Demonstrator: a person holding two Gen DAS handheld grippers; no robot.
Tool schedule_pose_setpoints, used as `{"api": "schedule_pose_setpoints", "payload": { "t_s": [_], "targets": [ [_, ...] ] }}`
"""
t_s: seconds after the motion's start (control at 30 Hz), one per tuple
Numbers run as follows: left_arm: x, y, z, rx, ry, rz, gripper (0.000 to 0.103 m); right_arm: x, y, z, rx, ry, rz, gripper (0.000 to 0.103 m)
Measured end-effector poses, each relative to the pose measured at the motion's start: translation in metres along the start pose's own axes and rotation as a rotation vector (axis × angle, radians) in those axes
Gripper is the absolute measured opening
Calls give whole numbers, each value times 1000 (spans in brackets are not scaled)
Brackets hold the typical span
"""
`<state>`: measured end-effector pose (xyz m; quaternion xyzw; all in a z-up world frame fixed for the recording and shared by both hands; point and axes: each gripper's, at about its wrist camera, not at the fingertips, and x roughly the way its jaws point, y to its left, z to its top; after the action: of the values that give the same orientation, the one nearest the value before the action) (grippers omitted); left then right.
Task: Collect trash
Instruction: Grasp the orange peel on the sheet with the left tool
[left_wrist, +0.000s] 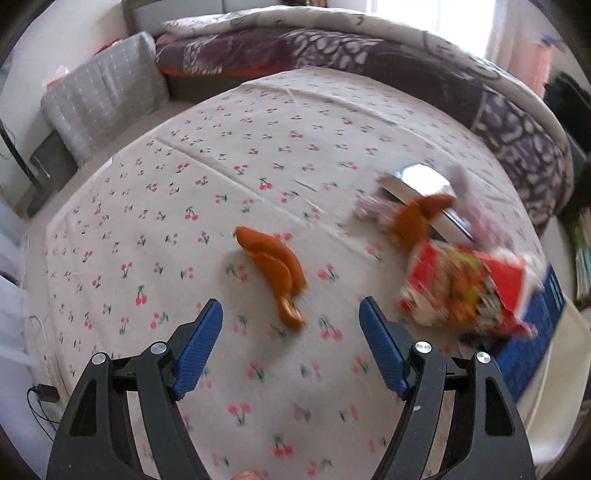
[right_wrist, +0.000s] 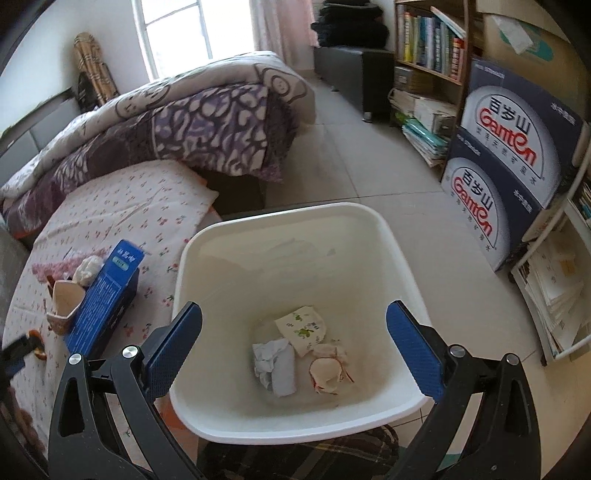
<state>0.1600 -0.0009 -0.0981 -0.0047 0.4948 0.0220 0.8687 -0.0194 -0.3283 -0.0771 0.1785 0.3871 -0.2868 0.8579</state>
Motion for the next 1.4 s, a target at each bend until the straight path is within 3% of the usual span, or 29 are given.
{"api": "schedule_pose_setpoints", "payload": {
  "t_s": [0.23,0.33,0.43,0.5,0.57,0.73,0.93,1.03,1.23,1.4],
  "targets": [
    [33,10,17,-70,81,-7,74,-5,34,3,-92,-25,57,96],
    [39,17,18,-98,80,-10,65,-8,57,3,-168,-44,106,96],
    [39,21,20,-72,63,-20,48,-7,78,2,-229,-35,152,96],
    [38,24,21,-46,56,-26,28,-5,88,1,-240,-20,174,96],
    [37,29,20,-30,50,-36,22,-3,99,1,-232,10,208,96],
    [31,47,12,-25,46,-77,20,-6,139,0,-296,0,280,96],
    [17,69,-4,-15,44,-108,19,-14,216,-2,-650,-91,375,96],
    [12,83,-12,-29,47,-118,19,-9,245,3,-760,-97,371,96],
    [7,103,-18,-76,62,-141,19,12,289,11,-864,-54,345,96],
    [1,108,-17,-77,49,-148,19,37,308,14,-881,11,325,94]
  ]
}}
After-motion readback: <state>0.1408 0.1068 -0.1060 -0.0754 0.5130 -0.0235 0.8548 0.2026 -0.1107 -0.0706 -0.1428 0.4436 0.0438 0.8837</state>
